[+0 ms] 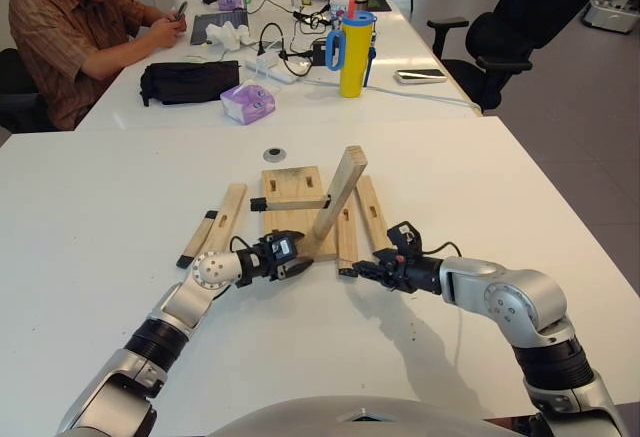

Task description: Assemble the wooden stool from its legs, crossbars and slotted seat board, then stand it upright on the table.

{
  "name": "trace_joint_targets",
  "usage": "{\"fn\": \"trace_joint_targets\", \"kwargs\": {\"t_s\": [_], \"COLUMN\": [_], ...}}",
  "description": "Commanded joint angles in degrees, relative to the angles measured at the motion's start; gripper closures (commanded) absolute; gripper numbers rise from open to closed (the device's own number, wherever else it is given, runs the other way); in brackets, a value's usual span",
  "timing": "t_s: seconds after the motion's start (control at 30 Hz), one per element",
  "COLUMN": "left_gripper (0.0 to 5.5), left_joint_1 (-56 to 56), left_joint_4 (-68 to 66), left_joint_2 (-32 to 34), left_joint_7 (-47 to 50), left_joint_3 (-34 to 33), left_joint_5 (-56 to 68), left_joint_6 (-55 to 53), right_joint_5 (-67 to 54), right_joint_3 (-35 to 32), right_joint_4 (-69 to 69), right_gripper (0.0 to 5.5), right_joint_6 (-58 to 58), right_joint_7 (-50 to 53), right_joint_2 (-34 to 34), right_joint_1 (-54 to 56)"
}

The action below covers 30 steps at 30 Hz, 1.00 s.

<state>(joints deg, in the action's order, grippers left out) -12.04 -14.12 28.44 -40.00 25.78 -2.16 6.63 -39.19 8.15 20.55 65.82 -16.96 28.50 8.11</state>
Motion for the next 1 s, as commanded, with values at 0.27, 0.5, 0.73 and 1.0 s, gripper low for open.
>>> {"fn": "trace_joint_targets", "kwargs": {"t_s": [0.27, 0.5, 0.73, 1.0], "left_gripper": [2.47, 2.47, 2.47, 2.47], "left_joint_1": [9.74, 9.24, 10.80, 8.88], "left_joint_4": [-5.12, -5.13, -2.99, -3.44], "left_joint_2": [3.47, 2.62, 1.31, -0.65], "left_joint_7": [-3.06, -3.14, -1.41, -0.03], "left_joint_3": [4.51, 5.12, 5.39, 6.32], "left_joint_5": [-4.86, -5.00, -4.78, -5.90], "left_joint_6": [-12.76, -13.15, -14.74, -15.12], "right_joint_5": [3.01, 17.09, 19.11, 19.71], "right_joint_3": [0.71, 13.49, 12.04, 7.17], "right_joint_4": [2.61, -1.17, 0.35, -9.22], "right_gripper": [2.17, 2.17, 2.17, 2.17], "right_joint_6": [4.64, -1.58, -1.42, -6.91], "right_joint_7": [7.61, 8.41, 5.14, 6.39], "right_joint_2": [-10.64, -5.09, -1.95, -10.32], "right_joint_1": [1.98, 3.46, 3.62, 5.54]}}
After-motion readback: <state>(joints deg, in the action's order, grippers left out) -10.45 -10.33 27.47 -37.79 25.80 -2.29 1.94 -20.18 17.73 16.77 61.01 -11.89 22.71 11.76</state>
